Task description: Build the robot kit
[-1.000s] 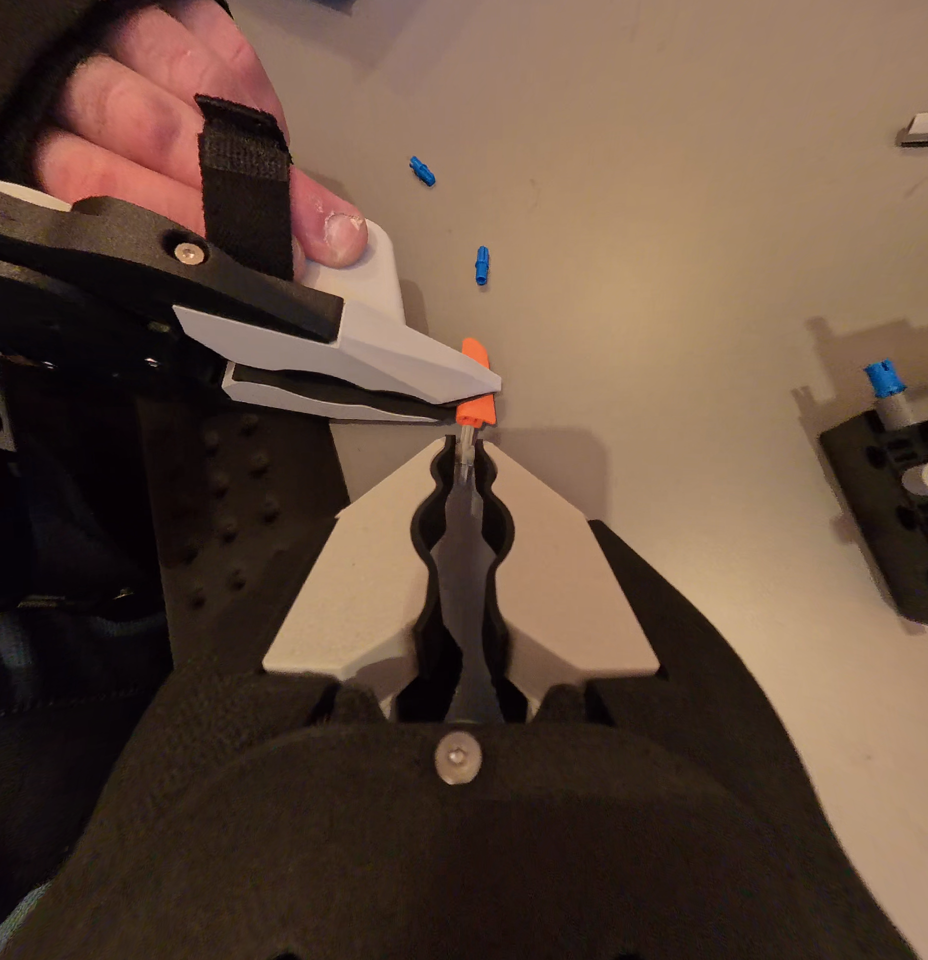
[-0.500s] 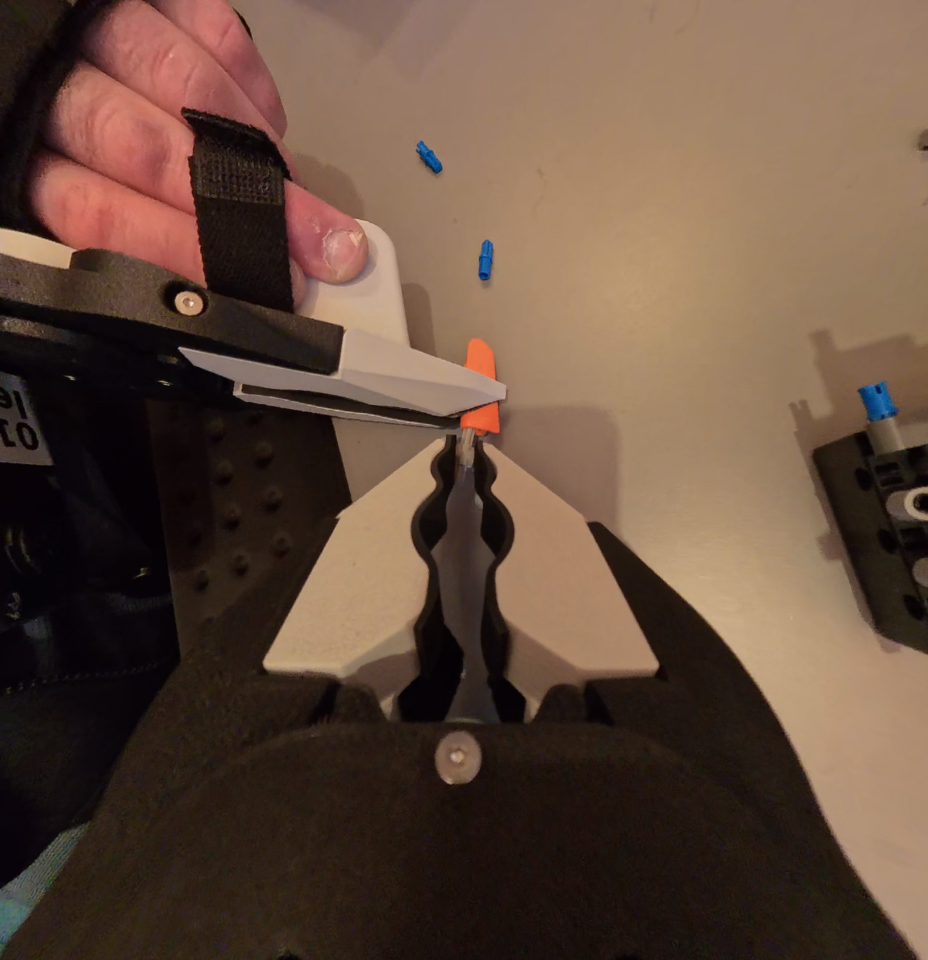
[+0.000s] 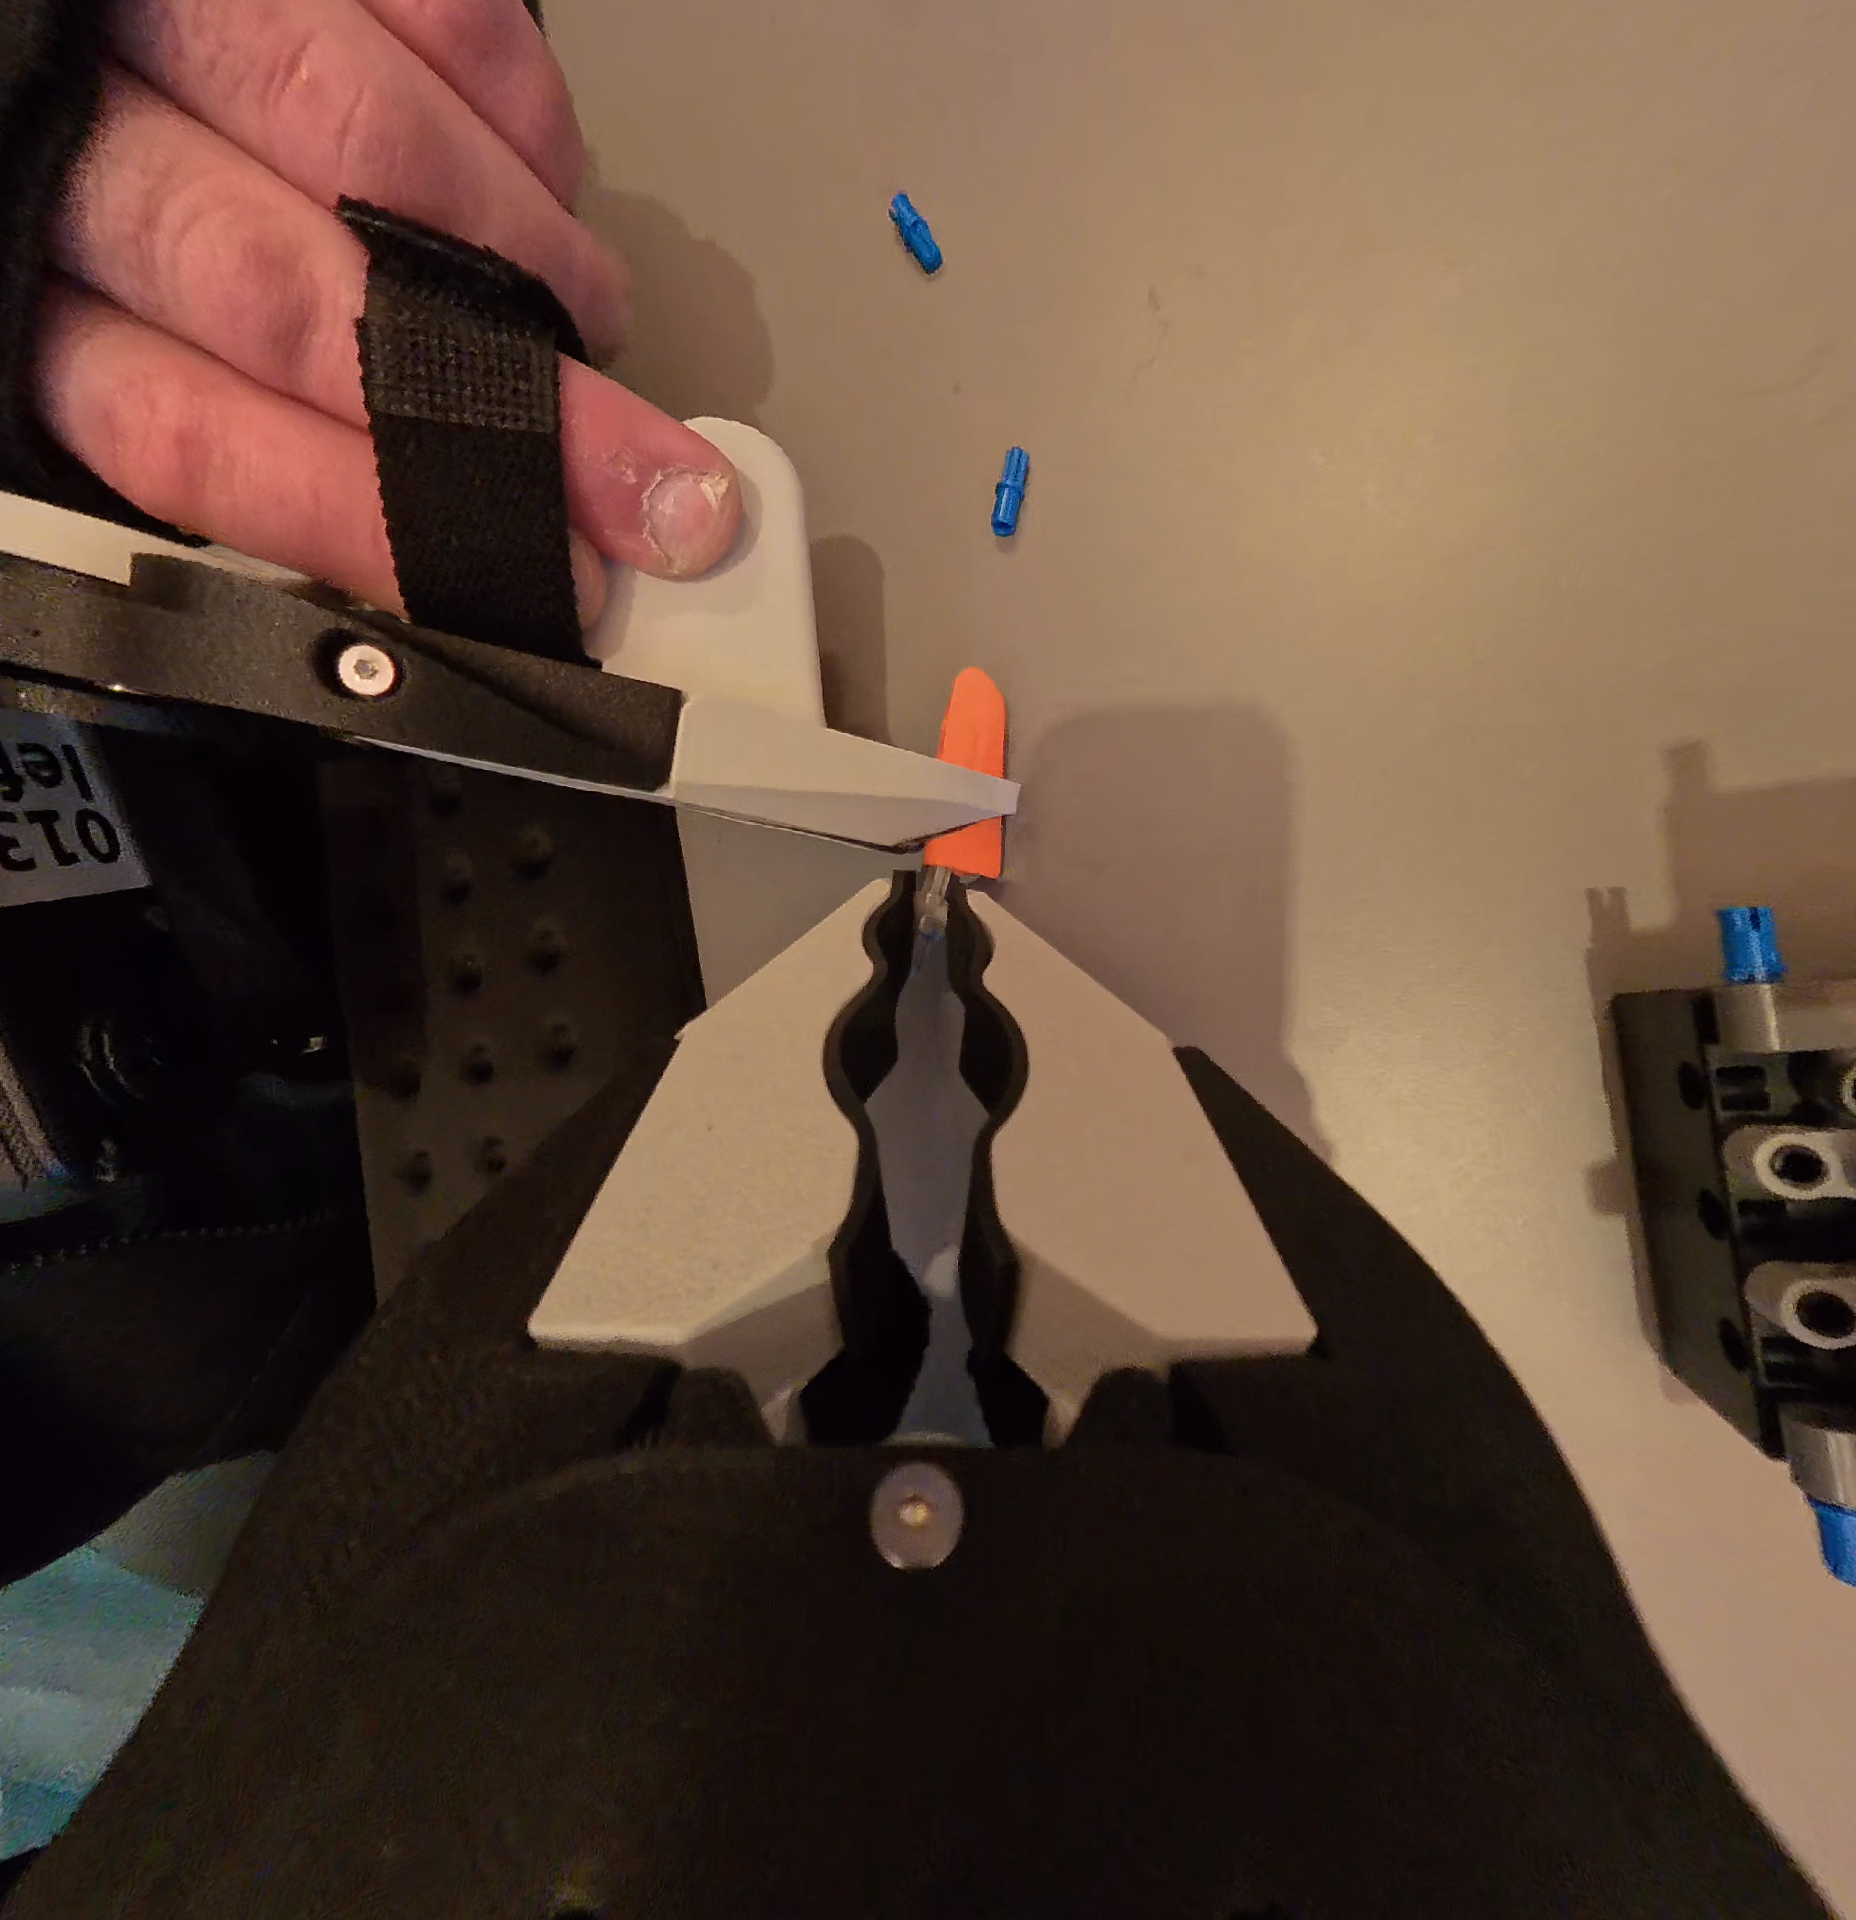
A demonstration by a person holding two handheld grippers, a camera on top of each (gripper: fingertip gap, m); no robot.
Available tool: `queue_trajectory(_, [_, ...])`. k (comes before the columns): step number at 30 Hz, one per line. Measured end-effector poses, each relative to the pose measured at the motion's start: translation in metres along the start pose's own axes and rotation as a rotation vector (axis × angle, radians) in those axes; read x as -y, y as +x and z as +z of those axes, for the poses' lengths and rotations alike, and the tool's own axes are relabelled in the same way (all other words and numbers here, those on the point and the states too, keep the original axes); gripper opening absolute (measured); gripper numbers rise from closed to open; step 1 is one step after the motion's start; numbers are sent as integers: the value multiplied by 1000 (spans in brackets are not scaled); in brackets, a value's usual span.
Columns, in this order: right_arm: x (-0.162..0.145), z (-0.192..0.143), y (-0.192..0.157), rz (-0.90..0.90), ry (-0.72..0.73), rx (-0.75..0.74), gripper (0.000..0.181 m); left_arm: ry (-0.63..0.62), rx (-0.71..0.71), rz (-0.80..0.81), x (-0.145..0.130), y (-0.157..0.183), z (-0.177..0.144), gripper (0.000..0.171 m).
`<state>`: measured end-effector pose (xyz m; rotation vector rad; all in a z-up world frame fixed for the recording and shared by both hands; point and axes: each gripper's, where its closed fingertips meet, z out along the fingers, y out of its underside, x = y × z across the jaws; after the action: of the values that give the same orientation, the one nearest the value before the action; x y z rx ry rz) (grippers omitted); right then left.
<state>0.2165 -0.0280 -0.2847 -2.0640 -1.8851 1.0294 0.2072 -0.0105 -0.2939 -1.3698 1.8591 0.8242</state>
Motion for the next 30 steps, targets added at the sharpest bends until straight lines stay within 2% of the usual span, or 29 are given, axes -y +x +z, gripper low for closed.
queue_trajectory(6, [2,0,1,15,102,-18,2,12,-15,-51,0,0,1,1])
queue_trajectory(14, [4,1,1,44,138,-12,3,11,-17,-71,-3,0,1,1])
queue_trajectory(17, [8,-2,4,59,176,-19,5,37,-26,-103,-3,0,2,2])
queue_trajectory(19, [6,-2,8,50,164,-48,14,44,-26,-111,0,0,2,2])
queue_trajectory(24, [0,-15,5,74,203,-46,16,45,-32,-126,-1,-1,2,3])
queue_trajectory(30, [0,-11,2,103,227,-54,6,41,-31,-133,0,-1,3,3])
